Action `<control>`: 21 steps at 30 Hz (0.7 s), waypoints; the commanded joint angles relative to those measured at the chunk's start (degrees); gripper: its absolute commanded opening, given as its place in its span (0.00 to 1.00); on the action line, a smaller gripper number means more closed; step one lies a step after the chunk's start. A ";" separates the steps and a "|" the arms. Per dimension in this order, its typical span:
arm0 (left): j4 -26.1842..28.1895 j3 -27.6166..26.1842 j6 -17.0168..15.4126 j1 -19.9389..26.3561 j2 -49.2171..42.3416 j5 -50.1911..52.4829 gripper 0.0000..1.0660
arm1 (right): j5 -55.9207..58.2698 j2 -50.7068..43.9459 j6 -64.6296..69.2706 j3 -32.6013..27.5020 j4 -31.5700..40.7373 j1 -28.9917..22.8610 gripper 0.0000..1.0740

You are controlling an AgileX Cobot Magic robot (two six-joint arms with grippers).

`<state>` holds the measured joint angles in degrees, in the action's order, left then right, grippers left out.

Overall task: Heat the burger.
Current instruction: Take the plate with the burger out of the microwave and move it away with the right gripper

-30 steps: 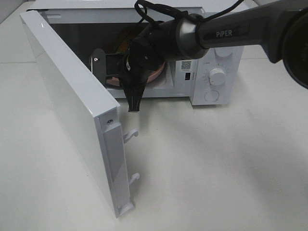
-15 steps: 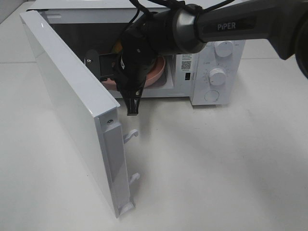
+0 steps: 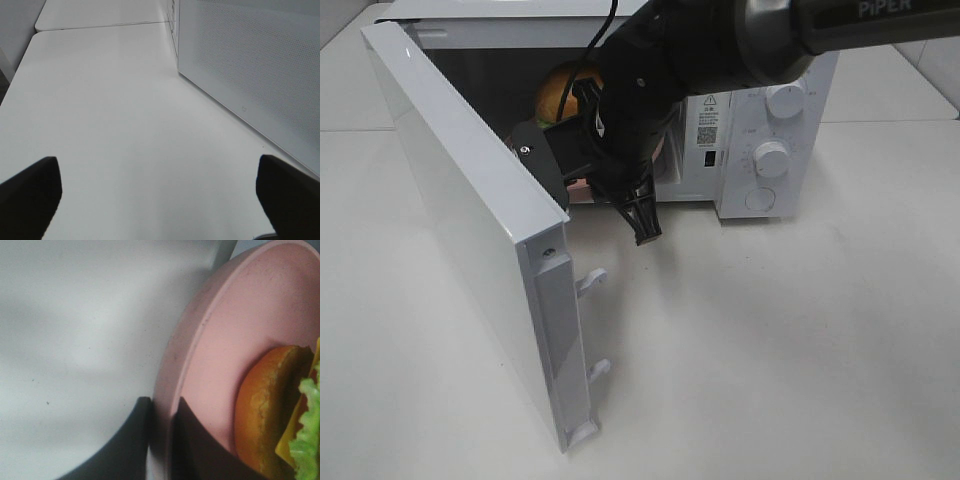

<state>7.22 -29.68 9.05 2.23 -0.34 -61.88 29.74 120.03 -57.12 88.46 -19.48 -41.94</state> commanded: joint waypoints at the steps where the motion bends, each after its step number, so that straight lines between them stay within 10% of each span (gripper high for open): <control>1: 0.40 -0.06 0.11 0.11 -0.11 0.40 0.92 | -4.41 -3.04 -2.52 -1.20 -1.20 -0.23 0.00; 21: 0.40 -0.06 0.11 0.11 -0.11 0.40 0.92 | -18.51 -13.41 -13.35 -18.68 6.30 5.10 0.00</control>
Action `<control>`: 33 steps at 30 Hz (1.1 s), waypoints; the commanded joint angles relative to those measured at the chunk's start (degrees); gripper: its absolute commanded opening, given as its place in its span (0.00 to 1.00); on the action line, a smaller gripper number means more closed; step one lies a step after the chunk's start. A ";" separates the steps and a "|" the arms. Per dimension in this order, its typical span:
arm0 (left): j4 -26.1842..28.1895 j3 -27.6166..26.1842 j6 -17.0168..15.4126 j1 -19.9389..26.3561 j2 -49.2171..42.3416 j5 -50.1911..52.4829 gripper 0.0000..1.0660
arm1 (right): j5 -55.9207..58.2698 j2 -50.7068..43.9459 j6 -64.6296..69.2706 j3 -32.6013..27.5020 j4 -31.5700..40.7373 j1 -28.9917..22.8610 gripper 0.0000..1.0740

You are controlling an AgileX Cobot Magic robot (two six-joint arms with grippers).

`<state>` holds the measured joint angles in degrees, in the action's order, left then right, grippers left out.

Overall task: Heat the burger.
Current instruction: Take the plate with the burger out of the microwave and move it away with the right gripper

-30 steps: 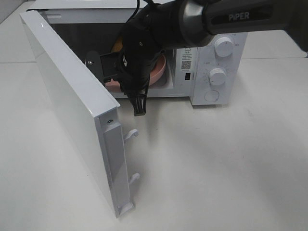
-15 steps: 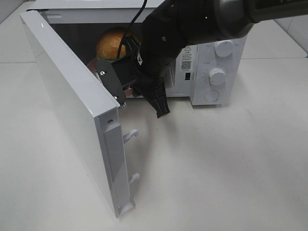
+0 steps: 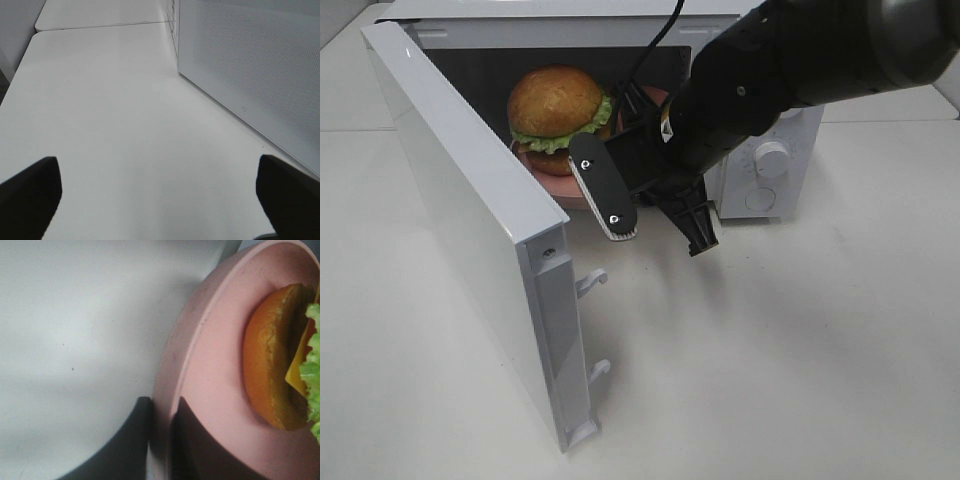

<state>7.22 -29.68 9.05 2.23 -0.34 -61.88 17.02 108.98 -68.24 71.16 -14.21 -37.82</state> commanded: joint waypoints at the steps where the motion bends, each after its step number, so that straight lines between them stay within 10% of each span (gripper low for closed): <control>1: 0.40 -0.06 0.11 0.11 -0.11 0.40 0.92 | -7.28 -2.35 -2.29 -2.29 2.12 0.97 0.00; 33: 0.40 -0.06 0.11 0.11 -0.11 0.40 0.92 | -19.71 -2.35 -2.86 -10.77 20.05 2.12 0.00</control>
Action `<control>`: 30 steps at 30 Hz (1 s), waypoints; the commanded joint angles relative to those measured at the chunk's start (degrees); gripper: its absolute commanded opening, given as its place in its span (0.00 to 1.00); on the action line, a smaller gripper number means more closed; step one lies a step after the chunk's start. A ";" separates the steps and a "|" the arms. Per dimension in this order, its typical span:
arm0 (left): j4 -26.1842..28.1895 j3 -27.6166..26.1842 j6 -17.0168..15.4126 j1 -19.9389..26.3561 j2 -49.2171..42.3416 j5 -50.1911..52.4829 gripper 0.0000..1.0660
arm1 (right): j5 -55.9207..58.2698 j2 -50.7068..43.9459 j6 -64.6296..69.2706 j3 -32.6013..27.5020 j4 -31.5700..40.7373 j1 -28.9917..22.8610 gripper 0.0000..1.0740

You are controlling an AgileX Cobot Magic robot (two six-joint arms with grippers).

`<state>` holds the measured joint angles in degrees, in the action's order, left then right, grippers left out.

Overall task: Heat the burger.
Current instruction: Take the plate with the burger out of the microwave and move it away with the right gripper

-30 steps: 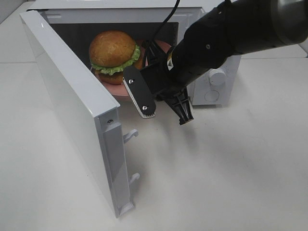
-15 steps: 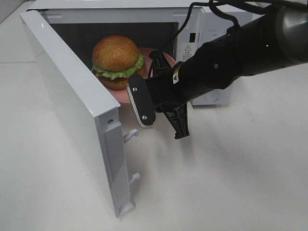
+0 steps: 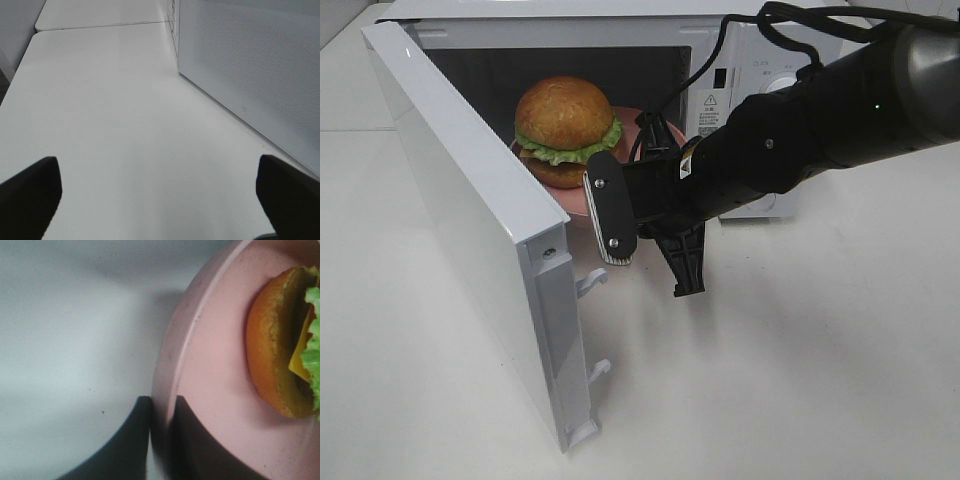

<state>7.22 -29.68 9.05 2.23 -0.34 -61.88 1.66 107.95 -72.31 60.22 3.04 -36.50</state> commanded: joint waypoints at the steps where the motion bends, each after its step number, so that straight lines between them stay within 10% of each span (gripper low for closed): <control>1: 0.40 -0.06 0.11 0.11 -0.11 0.40 0.92 | -4.41 -1.32 1.20 0.17 2.81 0.80 0.00; 30: 0.40 -0.06 0.11 0.11 -0.11 0.40 0.92 | -12.61 -10.14 1.20 -11.69 1.20 -0.23 0.00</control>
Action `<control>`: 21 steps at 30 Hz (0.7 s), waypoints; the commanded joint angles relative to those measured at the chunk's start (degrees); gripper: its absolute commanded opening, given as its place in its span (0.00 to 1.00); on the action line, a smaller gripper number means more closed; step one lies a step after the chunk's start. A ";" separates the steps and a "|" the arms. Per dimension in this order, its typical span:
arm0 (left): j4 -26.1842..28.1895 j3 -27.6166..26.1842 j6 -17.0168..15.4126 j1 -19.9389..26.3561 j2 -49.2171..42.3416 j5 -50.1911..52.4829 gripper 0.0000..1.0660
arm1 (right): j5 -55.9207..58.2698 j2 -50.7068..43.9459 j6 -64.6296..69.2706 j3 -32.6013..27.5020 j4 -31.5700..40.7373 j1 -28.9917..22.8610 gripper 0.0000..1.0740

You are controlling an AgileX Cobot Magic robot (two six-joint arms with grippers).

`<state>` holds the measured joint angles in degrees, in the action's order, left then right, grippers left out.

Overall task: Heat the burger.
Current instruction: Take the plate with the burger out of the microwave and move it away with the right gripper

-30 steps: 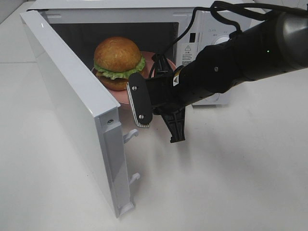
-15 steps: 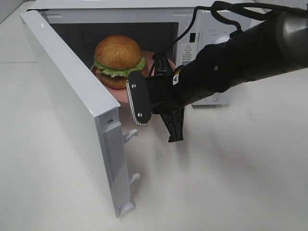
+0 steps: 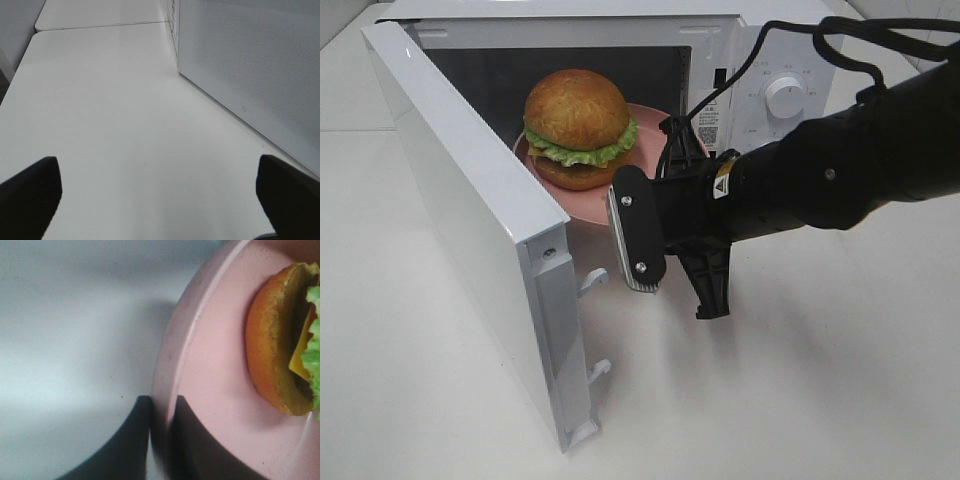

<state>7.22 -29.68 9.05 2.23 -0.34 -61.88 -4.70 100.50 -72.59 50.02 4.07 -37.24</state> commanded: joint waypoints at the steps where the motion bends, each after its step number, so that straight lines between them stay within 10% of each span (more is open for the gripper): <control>1: 0.40 -0.06 0.11 0.11 -0.11 0.40 0.92 | -6.88 -3.72 1.49 -2.98 0.00 0.06 0.00; 21: 0.40 -0.06 0.11 0.11 -0.11 0.40 0.92 | -7.91 -16.33 1.49 -15.47 -0.06 -0.63 0.00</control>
<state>7.22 -29.68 9.05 2.23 -0.34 -61.88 -8.08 87.03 -71.33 35.47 4.35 -38.04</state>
